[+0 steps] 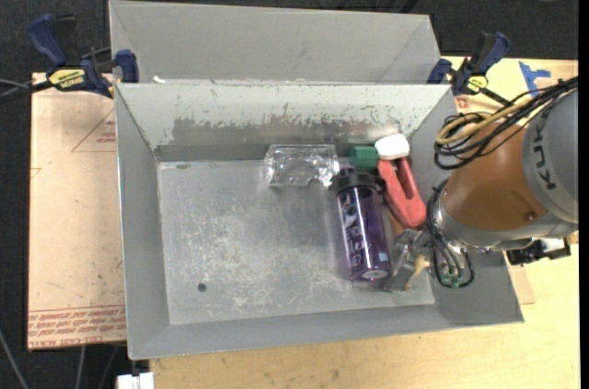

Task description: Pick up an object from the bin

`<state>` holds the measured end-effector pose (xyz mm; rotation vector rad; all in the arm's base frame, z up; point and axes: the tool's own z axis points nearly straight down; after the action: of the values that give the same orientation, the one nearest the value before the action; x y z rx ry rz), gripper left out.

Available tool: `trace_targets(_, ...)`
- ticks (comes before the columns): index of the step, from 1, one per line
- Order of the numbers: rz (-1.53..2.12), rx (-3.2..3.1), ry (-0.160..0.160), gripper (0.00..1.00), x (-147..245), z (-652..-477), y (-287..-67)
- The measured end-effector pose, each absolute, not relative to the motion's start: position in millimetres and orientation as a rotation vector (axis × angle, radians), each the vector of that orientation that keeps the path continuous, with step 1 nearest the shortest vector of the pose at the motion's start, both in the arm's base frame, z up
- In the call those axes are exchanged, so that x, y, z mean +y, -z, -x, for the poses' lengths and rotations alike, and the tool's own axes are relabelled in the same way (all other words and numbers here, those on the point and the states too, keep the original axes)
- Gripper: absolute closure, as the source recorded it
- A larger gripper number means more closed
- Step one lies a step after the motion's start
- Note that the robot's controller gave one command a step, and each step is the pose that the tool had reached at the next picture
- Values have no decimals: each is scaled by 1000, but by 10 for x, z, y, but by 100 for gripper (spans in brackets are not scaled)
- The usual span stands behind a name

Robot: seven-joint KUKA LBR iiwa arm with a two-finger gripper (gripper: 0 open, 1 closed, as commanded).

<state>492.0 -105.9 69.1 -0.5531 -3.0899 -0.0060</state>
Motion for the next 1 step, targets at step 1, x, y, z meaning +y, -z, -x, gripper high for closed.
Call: trace_targets(1, 554, -3090, 6, 100, -1059, -4920, -691)
